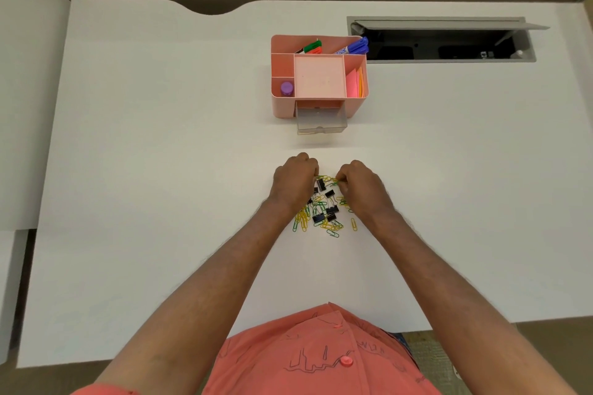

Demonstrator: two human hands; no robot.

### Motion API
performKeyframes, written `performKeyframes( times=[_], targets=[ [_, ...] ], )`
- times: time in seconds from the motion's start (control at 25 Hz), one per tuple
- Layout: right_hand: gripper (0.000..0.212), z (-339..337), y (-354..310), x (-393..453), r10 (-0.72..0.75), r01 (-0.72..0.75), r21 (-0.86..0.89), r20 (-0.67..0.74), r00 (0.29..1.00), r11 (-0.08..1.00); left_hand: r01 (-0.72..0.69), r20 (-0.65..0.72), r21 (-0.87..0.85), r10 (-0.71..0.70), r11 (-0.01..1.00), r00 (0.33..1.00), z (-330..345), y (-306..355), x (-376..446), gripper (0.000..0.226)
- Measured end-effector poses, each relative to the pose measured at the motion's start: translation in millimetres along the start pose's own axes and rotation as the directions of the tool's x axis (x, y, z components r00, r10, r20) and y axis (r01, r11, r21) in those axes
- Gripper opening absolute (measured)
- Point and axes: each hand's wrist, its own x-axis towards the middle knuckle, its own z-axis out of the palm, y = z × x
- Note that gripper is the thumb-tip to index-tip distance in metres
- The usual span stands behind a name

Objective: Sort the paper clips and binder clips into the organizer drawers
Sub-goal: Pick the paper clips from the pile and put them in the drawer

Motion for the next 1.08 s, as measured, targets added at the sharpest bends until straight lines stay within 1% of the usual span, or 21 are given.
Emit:
performKeyframes(
  times=[0.12, 0.2, 0.24, 0.32, 0.36, 0.4, 0.48, 0.52, 0.56, 0.6, 0.64, 0.68, 0.72, 0.76, 0.8, 0.84, 0.88, 0.92, 0.96, 1.0, 1.08],
  targets=[
    [0.013, -1, 1, 0, 0.025, -0.025, 0.0, 0.025, 0.999, 1.0, -0.014, 0.017, 0.013, 0.014, 1.0, 1.0, -2, 1, -1, 0.016],
    [0.011, -1, 5, -1, 0.04, -0.041, 0.034, 0.013, 0.999, 0.999, -0.032, 0.015, 0.02, 0.032, 0.999, 0.999, -2, 1, -3, 0.016],
    [0.012, -2, 7, -1, 0.053, -0.053, 0.075, 0.0, 0.999, 0.996, -0.037, 0.012, 0.006, 0.037, 0.999, 0.999, -1, 0, -3, 0.016],
    [0.015, -5, 11, -1, 0.123, -0.12, 0.216, -0.001, 0.992, 0.969, -0.027, 0.003, -0.062, 0.028, 0.998, 1.0, -1, -5, -4, 0.014],
    [0.017, -8, 13, 0, 0.179, -0.178, 0.309, 0.028, 0.984, 0.934, -0.016, -0.003, -0.108, 0.015, 0.994, 1.0, -2, -7, -3, 0.014],
    [0.018, -12, 14, 0, 0.229, -0.241, 0.414, 0.079, 0.97, 0.878, -0.002, -0.008, -0.16, 0.001, 0.987, 1.0, -3, -10, -3, 0.014],
    [0.015, -22, 13, -2, 0.26, -0.326, 0.646, 0.2, 0.945, 0.69, 0.029, -0.012, -0.283, -0.034, 0.959, 0.999, -4, -17, -2, 0.015],
    [0.014, -30, 10, -3, 0.238, -0.335, 0.739, 0.238, 0.942, 0.585, 0.053, -0.006, -0.348, -0.058, 0.936, 0.998, -6, -20, -1, 0.015],
    [0.015, -40, 5, -1, 0.207, -0.313, 0.805, 0.24, 0.949, 0.504, 0.083, 0.005, -0.41, -0.089, 0.909, 0.996, -8, -22, 0, 0.015],
    [0.016, -50, -1, 2, 0.179, -0.266, 0.845, 0.205, 0.962, 0.464, 0.114, 0.016, -0.463, -0.12, 0.879, 0.993, -10, -24, 0, 0.015],
    [0.017, -61, -8, 8, 0.16, -0.201, 0.861, 0.141, 0.977, 0.468, 0.137, 0.023, -0.503, -0.145, 0.853, 0.989, -12, -26, 1, 0.015],
    [0.017, -72, -15, 15, 0.149, -0.125, 0.838, 0.053, 0.987, 0.531, 0.148, 0.023, -0.531, -0.16, 0.834, 0.987, -14, -27, 1, 0.015],
    [0.015, -81, -22, 24, 0.131, -0.049, 0.767, -0.047, 0.99, 0.64, 0.151, 0.019, -0.549, -0.169, 0.822, 0.985, -15, -26, 1, 0.014],
    [0.011, -88, -31, 34, 0.093, 0.021, 0.649, -0.141, 0.986, 0.76, 0.15, 0.009, -0.566, -0.176, 0.81, 0.984, -16, -25, -1, 0.013],
    [0.009, -94, -39, 42, 0.034, 0.08, 0.495, -0.217, 0.976, 0.865, 0.146, -0.007, -0.586, -0.185, 0.797, 0.983, -17, -23, -4, 0.012],
    [0.009, -96, -45, 50, -0.031, 0.118, 0.321, -0.265, 0.964, 0.94, 0.139, -0.03, -0.608, -0.197, 0.782, 0.98, -19, -20, -7, 0.012],
    [0.009, -95, -49, 57, -0.086, 0.134, 0.158, -0.28, 0.956, 0.978, 0.128, -0.063, -0.627, -0.213, 0.769, 0.975, -22, -17, -10, 0.011],
    [0.01, -93, -52, 64, -0.127, 0.14, 0.031, -0.268, 0.955, 0.99, 0.11, -0.108, -0.64, -0.231, 0.76, 0.967, -26, -14, -12, 0.012],
    [0.012, -89, -53, 69, -0.152, 0.143, -0.052, -0.248, 0.957, 0.988, 0.087, -0.16, -0.644, -0.245, 0.76, 0.956, -33, -12, -12, 0.012],
    [0.013, -86, -54, 72, -0.165, 0.145, -0.1, -0.232, 0.959, 0.984, 0.06, -0.212, -0.637, -0.249, 0.769, 0.945, -40, -10, -10, 0.012],
    [0.015, -80, -51, 76, -0.17, 0.142, -0.134, -0.227, 0.959, 0.981, 0.014, -0.296, -0.597, -0.236, 0.802, 0.926, -56, -7, 0, 0.011]
  ],
)
